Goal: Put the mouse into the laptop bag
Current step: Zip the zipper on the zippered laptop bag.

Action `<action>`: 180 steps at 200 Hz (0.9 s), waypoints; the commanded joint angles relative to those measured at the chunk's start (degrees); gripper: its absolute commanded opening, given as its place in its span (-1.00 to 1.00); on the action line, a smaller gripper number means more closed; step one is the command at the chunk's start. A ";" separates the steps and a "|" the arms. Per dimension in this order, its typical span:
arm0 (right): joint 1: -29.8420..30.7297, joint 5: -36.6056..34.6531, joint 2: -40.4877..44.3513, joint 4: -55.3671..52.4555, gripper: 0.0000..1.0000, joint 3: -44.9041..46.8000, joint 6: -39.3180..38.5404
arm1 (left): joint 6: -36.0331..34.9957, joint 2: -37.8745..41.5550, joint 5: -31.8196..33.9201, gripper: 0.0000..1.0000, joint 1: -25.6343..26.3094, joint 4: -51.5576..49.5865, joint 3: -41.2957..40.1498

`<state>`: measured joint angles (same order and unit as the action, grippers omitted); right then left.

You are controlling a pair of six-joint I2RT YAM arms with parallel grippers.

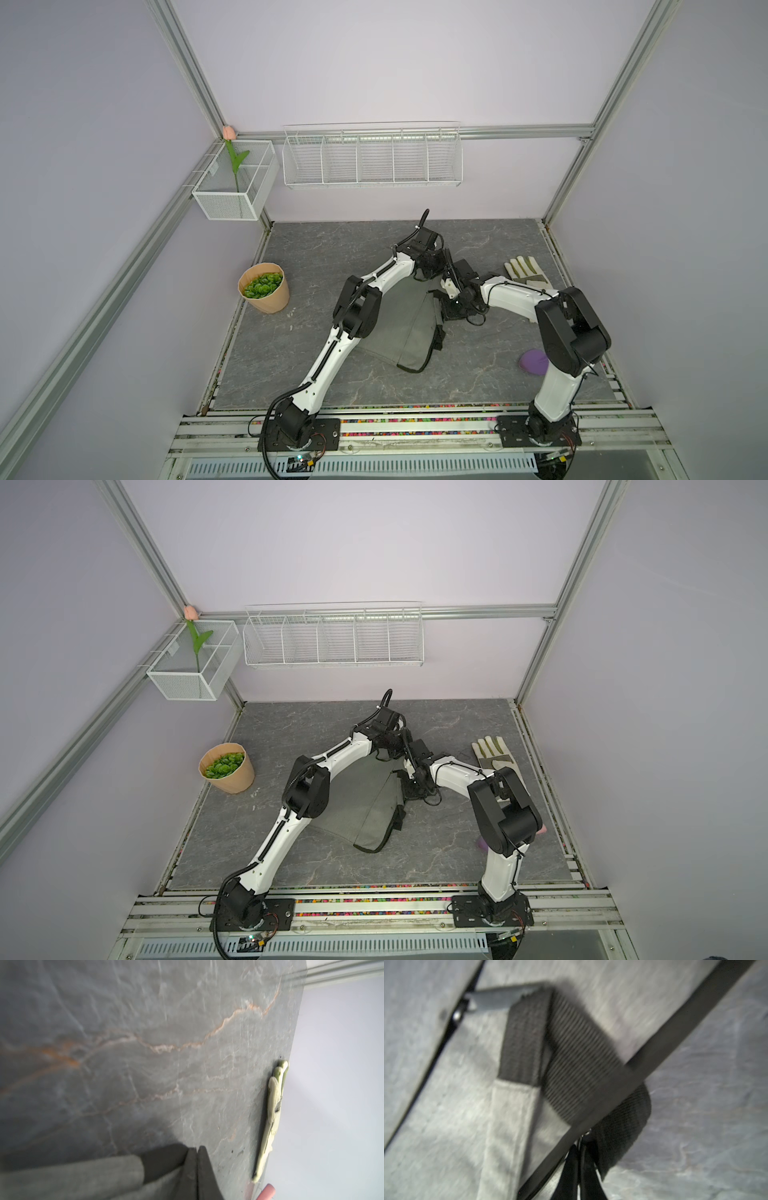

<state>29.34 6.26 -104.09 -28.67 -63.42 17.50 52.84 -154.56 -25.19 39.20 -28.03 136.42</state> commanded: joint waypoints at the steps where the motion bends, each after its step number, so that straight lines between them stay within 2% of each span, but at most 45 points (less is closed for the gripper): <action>1: 0.70 1.83 0.92 -2.39 -0.86 1.87 1.91 | -2.40 -4.61 5.47 -1.00 -2.55 -5.79 0.94; 20: -1.11 1.21 0.52 -3.22 -0.86 0.64 0.73 | -4.26 -0.02 5.50 -1.00 -2.46 -7.11 -0.31; 50: -5.14 1.59 0.12 -2.94 -0.86 -1.06 -1.06 | -7.26 10.76 5.43 -1.00 -2.55 -7.47 -7.61; 82: -8.06 1.25 -1.45 -2.82 -0.86 -3.46 -3.11 | -7.63 21.83 5.70 -1.00 -2.44 -3.52 -22.61; 106: -9.73 1.60 -4.18 -3.12 -0.86 -6.53 -4.35 | -5.41 26.29 3.61 -1.00 -1.93 2.57 -32.60; 125: -9.79 2.99 -4.60 -2.95 -0.86 -8.03 -4.29 | -5.03 25.01 3.27 -1.00 -0.38 3.89 -32.77; 145: -8.34 2.97 -3.29 -2.33 -0.86 -7.22 -3.48 | -4.51 19.87 1.24 -1.00 1.25 2.72 -26.71; 160: -7.38 1.94 -1.91 -2.39 -0.86 -5.55 -2.98 | -4.66 15.92 2.14 -1.00 2.07 0.68 -21.83; 180: -7.19 1.19 1.33 -1.43 -0.86 -1.28 -1.92 | -4.36 12.38 2.58 -1.00 1.86 0.07 -20.12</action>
<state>21.43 8.38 -107.39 -29.45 -69.06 14.74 47.79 -138.39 -22.65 41.06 -26.26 113.82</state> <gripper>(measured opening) 0.073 0.049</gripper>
